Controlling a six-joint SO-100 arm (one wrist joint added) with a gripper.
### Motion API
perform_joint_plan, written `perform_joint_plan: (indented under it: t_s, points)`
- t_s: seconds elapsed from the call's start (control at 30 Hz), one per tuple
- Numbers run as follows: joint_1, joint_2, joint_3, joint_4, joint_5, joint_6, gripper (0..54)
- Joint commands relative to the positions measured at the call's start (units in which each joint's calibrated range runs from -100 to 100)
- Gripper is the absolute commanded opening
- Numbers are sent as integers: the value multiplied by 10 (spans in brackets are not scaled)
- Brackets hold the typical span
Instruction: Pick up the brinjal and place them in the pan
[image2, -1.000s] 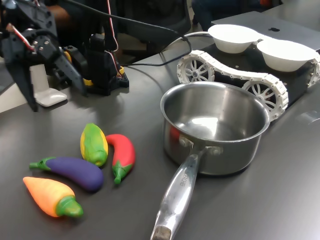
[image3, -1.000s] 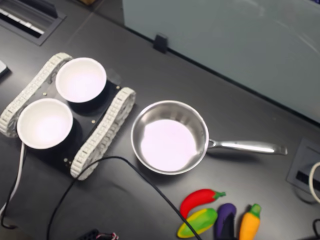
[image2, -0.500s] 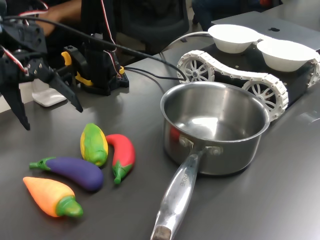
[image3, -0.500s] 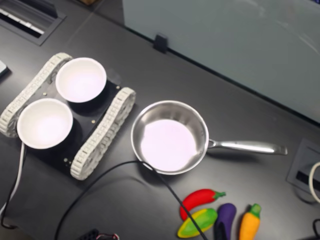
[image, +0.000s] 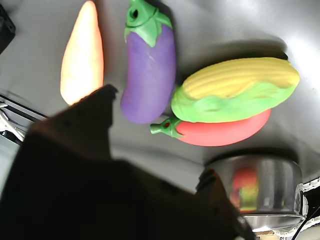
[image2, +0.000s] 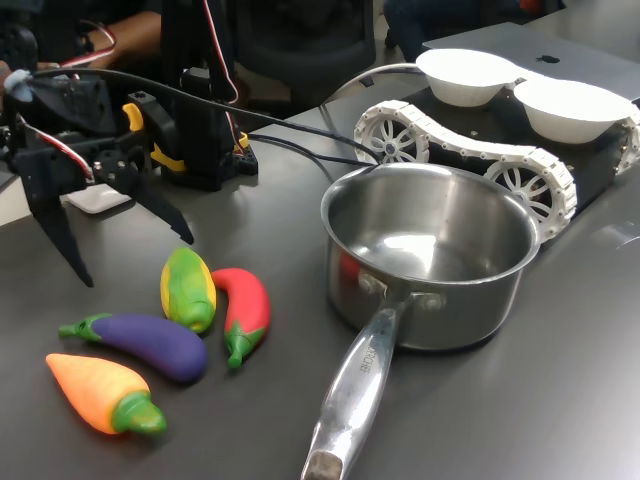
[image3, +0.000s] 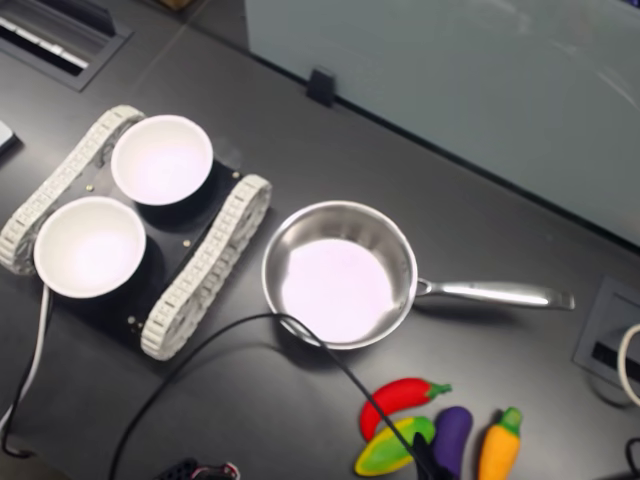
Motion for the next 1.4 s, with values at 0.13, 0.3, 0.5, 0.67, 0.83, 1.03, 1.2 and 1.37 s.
perform_joint_plan:
  t_s: [0.13, 0.3, 0.5, 0.67, 0.83, 1.03, 1.2, 1.37]
  points:
    - [-16, 11, -85, -11, 27, 20, 406]
    - [-23, 32, -98, -25, 36, 37, 402]
    - [-23, 60, -115, -40, 38, 41, 400]
    - [-35, 65, -106, -40, 40, 50, 397]
    - [-41, 70, -98, -46, 41, 55, 391]
    - [-45, 84, -89, -63, 41, 63, 385]
    - [-41, 101, -94, -74, 43, 65, 384]
    - [-44, 113, -94, -80, 45, 66, 380]
